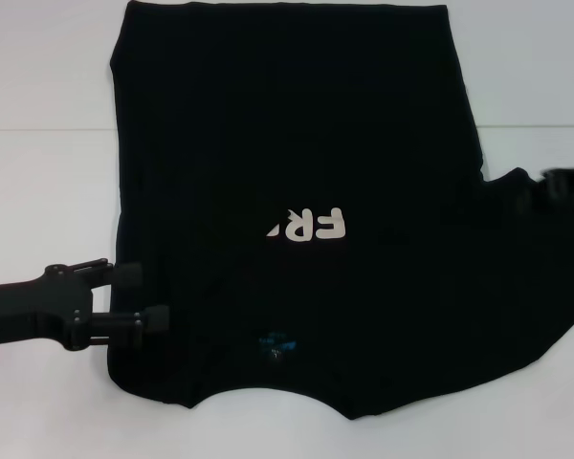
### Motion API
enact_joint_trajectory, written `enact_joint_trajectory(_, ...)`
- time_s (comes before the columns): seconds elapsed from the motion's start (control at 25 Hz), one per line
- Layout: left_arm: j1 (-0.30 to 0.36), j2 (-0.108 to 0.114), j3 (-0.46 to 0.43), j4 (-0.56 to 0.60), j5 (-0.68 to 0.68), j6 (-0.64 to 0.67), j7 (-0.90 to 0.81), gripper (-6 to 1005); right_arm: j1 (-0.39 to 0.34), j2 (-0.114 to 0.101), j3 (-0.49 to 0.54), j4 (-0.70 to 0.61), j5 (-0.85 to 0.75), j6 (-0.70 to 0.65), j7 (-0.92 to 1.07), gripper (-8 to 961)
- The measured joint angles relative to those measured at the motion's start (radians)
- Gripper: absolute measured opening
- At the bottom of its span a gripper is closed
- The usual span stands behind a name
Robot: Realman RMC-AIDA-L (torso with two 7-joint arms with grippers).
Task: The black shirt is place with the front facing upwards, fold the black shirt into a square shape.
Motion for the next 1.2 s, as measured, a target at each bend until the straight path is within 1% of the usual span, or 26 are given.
enact_joint_trajectory(0.12,0.000,0.000,0.000,0.000,0.000,0.000,0.000,934,-0.011,-0.010,0.051,-0.006,-0.078,-0.018,0.018,147)
enact_joint_trajectory(0.16,0.000,0.000,0.000,0.000,0.000,-0.001,0.000,934,-0.012,-0.011,0.078,-0.008,-0.117,-0.025,0.026,189)
enact_joint_trajectory(0.28,-0.003,0.001,0.000,-0.002,0.000,-0.001,0.000,933,-0.012,-0.013,0.110,-0.009,-0.192,-0.036,0.044,313)
enact_joint_trajectory(0.44,-0.005,0.001,0.000,-0.002,0.000,-0.001,0.000,932,-0.012,-0.015,0.113,-0.013,-0.259,-0.035,0.069,476)
enact_joint_trajectory(0.76,-0.008,0.001,0.000,-0.003,0.000,0.000,0.000,931,-0.012,-0.020,0.122,-0.025,-0.332,-0.023,0.077,788)
enact_joint_trajectory(0.96,-0.008,0.001,0.000,-0.003,0.000,0.000,0.000,930,-0.011,-0.019,0.117,-0.024,-0.340,-0.014,0.066,788)
enact_joint_trajectory(1.2,-0.009,-0.003,0.000,-0.003,0.000,0.000,0.000,928,-0.011,-0.011,0.093,-0.013,-0.341,0.019,0.041,789)
